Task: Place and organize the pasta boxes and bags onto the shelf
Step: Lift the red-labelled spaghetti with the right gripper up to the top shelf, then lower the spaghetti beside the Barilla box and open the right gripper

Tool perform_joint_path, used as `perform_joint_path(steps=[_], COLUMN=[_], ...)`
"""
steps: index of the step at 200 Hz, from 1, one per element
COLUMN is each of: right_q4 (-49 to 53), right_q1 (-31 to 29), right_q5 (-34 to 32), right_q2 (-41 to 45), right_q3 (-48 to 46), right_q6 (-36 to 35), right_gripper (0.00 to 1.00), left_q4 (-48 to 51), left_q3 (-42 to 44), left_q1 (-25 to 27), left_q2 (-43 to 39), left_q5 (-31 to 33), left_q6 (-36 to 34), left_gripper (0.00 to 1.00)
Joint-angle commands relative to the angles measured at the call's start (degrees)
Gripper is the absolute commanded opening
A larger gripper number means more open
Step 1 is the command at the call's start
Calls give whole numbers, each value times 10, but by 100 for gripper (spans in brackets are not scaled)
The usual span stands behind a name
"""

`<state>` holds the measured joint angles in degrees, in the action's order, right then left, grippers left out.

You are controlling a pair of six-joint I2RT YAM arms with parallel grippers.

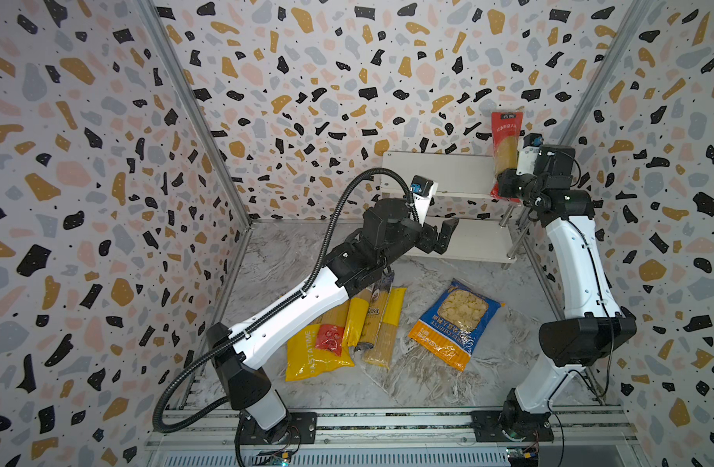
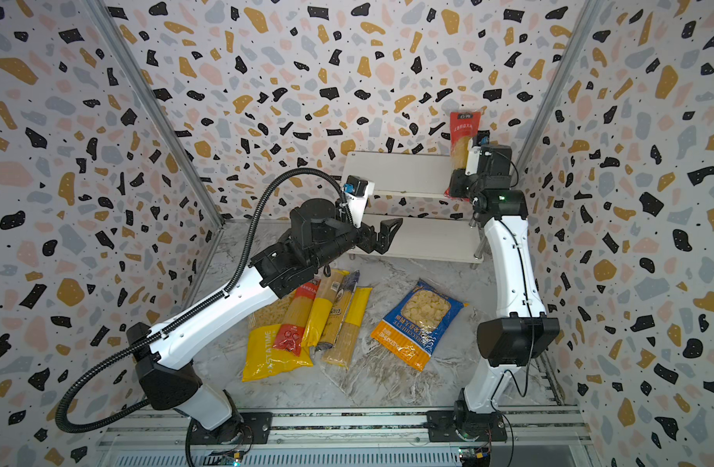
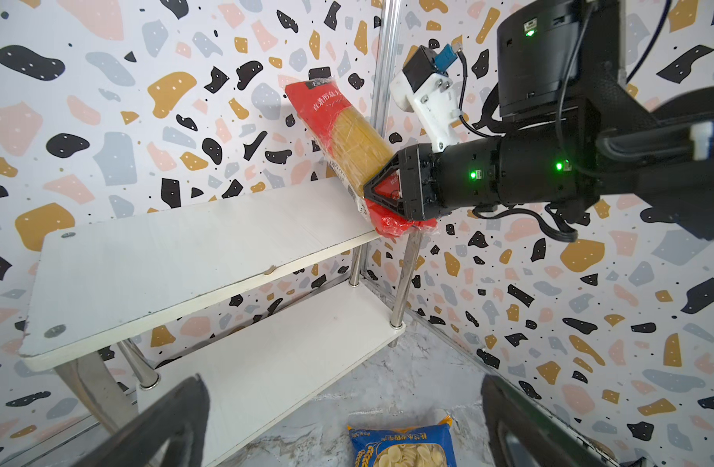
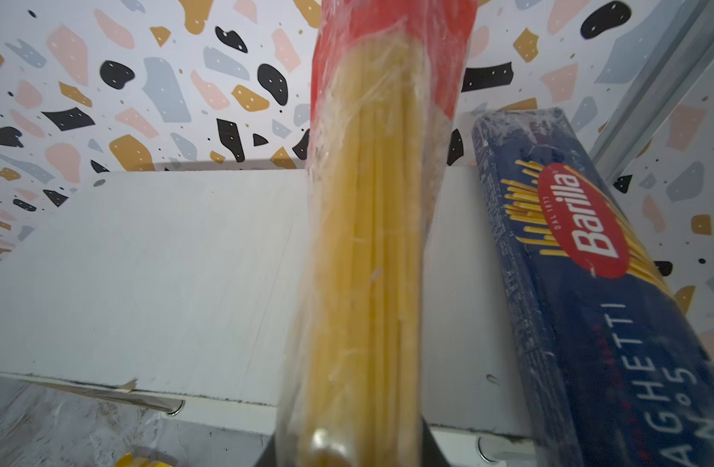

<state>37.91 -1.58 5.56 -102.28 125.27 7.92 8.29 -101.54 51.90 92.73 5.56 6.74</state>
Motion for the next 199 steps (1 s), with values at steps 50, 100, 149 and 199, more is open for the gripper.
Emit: perform_joint_path(steps=[50, 100, 149, 199], right_q4=[-54, -48, -51, -77], right_q1=[16, 29, 33, 33], right_q5=[26, 22, 11, 5], right_q2=[33, 14, 6, 28], right_q3=[61, 62, 57, 14], right_q6=[5, 4, -3, 4], right_gripper=[8, 10, 31, 65], left_q4=[-47, -56, -57, -55], left_q3=[64, 97, 109, 124], left_q1=[3, 3, 4, 3], left_q2=[-35, -52, -61, -71], left_q5=[11, 18, 24, 26], left_q6=[-22, -22, -22, -18], left_gripper=[100, 100, 100, 100])
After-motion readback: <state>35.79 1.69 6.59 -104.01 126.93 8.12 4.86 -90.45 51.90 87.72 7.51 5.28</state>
